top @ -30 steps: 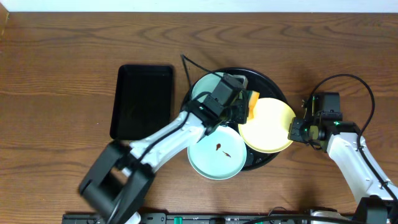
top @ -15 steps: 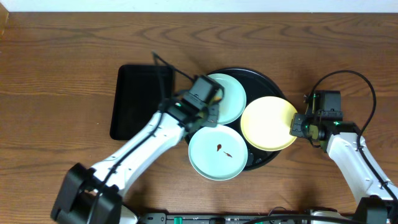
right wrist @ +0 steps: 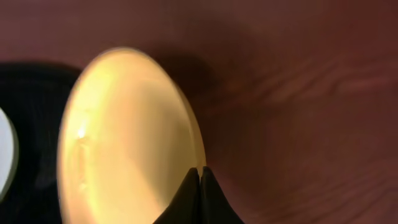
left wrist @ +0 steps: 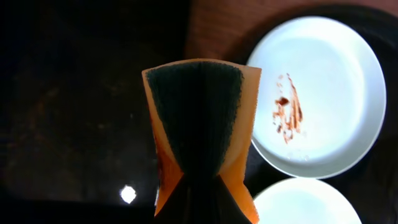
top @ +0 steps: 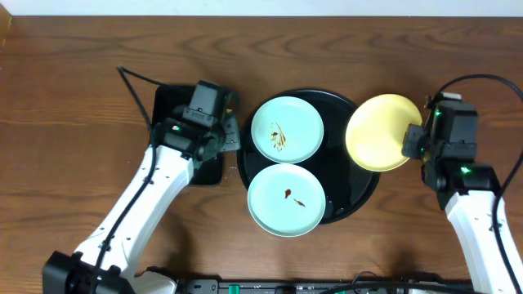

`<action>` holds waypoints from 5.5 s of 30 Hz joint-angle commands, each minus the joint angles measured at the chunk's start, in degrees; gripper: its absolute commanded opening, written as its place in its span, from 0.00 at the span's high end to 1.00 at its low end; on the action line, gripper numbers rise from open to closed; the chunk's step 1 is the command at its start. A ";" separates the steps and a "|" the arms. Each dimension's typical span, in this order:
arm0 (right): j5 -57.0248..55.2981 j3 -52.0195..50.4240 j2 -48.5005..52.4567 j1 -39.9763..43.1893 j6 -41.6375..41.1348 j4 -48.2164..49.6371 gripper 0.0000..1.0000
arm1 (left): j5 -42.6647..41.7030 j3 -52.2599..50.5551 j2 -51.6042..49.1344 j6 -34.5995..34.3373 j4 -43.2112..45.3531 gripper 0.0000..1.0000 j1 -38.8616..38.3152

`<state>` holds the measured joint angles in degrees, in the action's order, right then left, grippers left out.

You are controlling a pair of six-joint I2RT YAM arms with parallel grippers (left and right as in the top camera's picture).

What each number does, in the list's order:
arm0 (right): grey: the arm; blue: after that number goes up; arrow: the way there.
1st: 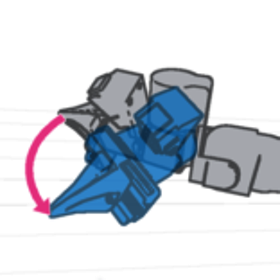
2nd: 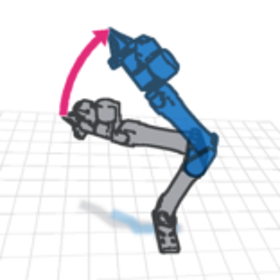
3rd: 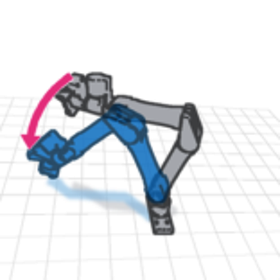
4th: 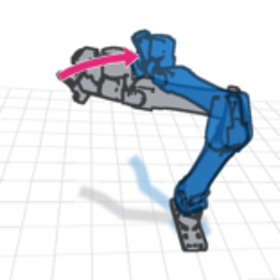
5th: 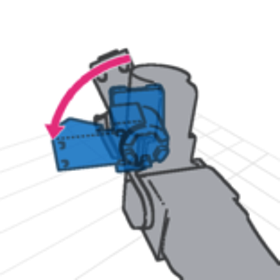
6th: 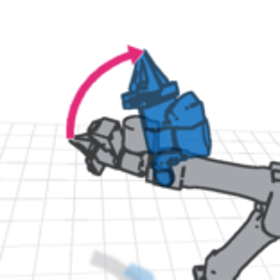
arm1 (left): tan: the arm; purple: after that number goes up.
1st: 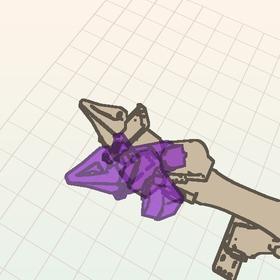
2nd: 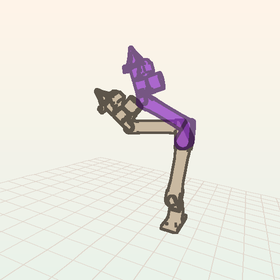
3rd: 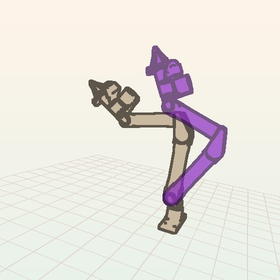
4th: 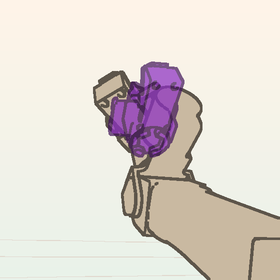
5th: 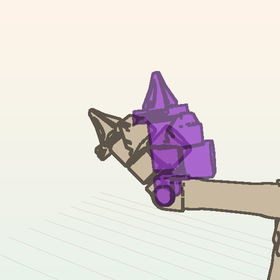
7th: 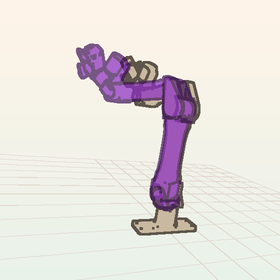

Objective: Clean dirty plates on tray and stack at the side
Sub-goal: 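Pull the yellow plate off the tray to the right with the right gripper, then set the yellow plate on the table right of the tray and release, then reach the right gripper to the upper pale blue plate's rim and grasp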

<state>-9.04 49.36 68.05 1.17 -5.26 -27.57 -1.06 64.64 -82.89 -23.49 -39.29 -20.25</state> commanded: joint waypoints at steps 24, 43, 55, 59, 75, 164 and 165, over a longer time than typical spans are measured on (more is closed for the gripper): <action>-5.95 2.05 -2.80 -1.57 -9.33 -1.92 0.70 | 0.87 0.85 0.94 0.98 -0.83 0.92 4.33; 11.10 2.05 18.08 21.00 -14.49 -0.31 0.50 | 0.87 0.85 0.94 0.98 -1.88 0.92 4.33; 17.57 2.03 31.19 22.53 -16.17 4.98 0.65 | 0.87 0.85 0.94 0.96 -2.05 0.92 4.33; 18.56 2.03 32.26 22.53 -16.13 4.87 0.97 | 0.87 0.85 0.94 0.96 -2.05 0.92 4.33; 20.02 2.05 16.41 20.17 -5.16 4.92 0.99 | 0.46 0.85 0.94 0.96 -2.05 0.92 4.33; -0.50 1.73 21.94 29.75 -26.86 7.93 0.96 | 0.46 0.85 0.92 0.96 -3.15 0.92 4.33; -0.55 1.73 21.92 29.64 -25.53 7.15 0.83 | 0.46 0.85 0.92 0.96 -3.17 0.92 4.33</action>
<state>-9.02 50.94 89.54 30.65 -33.93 -19.62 -1.10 64.64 -82.72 -23.49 -42.24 -16.16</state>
